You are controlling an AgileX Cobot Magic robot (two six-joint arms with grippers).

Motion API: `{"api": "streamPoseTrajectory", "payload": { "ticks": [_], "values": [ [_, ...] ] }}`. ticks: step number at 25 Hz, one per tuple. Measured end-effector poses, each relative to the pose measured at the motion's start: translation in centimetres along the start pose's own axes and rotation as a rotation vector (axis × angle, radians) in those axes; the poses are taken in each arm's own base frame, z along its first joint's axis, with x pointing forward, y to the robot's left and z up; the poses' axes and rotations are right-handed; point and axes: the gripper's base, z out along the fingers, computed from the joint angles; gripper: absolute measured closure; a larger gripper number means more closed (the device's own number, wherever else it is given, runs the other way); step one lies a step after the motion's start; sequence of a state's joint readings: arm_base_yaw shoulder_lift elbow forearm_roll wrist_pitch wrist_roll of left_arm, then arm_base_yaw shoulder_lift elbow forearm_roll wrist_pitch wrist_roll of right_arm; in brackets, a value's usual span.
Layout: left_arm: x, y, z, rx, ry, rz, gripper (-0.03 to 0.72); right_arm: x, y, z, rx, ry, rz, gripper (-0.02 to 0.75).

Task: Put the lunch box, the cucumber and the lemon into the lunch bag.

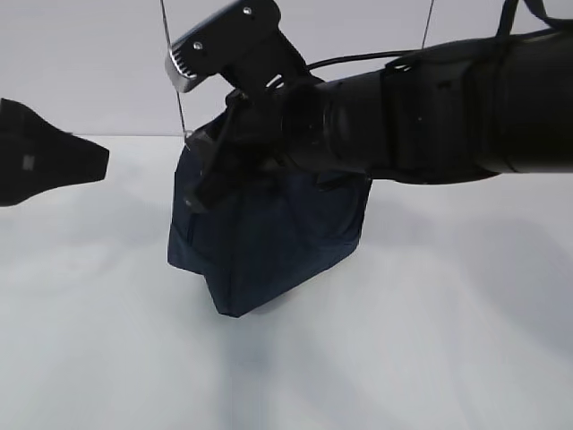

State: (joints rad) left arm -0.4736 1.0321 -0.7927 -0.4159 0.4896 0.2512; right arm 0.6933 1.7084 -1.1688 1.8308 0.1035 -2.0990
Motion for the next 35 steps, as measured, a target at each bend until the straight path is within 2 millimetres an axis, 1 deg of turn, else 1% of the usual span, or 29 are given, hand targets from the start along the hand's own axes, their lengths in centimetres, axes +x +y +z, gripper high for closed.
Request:
{"api": "streamPoseTrajectory", "payload": {
  "ticks": [3, 7, 8, 10, 12, 15, 18, 23, 26, 29, 32, 35],
  "values": [
    [1.0, 0.5, 0.8, -0.023, -0.012, 0.000, 0.247, -0.6, 0.0, 0.0, -0.007, -0.022, -0.004, 0.717],
    [4.6, 1.5, 2.2, -0.070, -0.035, -0.047, 0.247, -0.9, -0.2, 0.2, -0.007, -0.032, 0.014, 0.717],
    [5.5, 1.3, 2.4, -0.067, -0.043, -0.048, 0.247, -0.8, -0.2, 0.4, -0.012, -0.031, 0.015, 0.717],
    [6.4, 0.8, 2.4, -0.059, -0.099, -0.033, 0.247, -0.9, -0.1, 0.5, -0.021, -0.035, 0.017, 0.717],
    [6.5, 0.1, 2.4, -0.036, -0.151, -0.007, 0.247, -0.8, -0.1, 0.5, -0.021, -0.034, 0.021, 0.717],
    [6.3, -1.1, 2.7, -0.003, -0.217, 0.043, 0.247, -0.9, 0.0, 0.5, -0.027, -0.037, 0.027, 0.717],
    [6.4, -1.7, 4.0, 0.000, -0.222, 0.071, 0.247, -1.0, -0.1, 0.5, -0.025, -0.040, 0.033, 0.717],
    [7.5, -1.7, 6.8, -0.027, -0.154, 0.089, 0.247, -2.3, -0.5, 0.5, -0.014, -0.078, 0.030, 0.717],
    [7.4, -2.0, 7.5, -0.034, -0.199, 0.105, 0.247, -2.8, -0.7, 1.3, -0.016, -0.094, 0.046, 0.717],
    [7.2, -2.0, 8.1, -0.056, -0.249, 0.114, 0.247, -2.9, -0.8, 2.0, -0.019, -0.094, 0.061, 0.717],
    [7.3, -1.7, 9.1, -0.087, -0.289, 0.133, 0.247, -2.9, -0.8, 2.3, -0.023, -0.095, 0.074, 0.717],
    [7.7, -1.5, 10.4, -0.111, -0.305, 0.165, 0.247, -2.9, -0.8, 2.3, -0.024, -0.096, 0.078, 0.717]
  ]
}}
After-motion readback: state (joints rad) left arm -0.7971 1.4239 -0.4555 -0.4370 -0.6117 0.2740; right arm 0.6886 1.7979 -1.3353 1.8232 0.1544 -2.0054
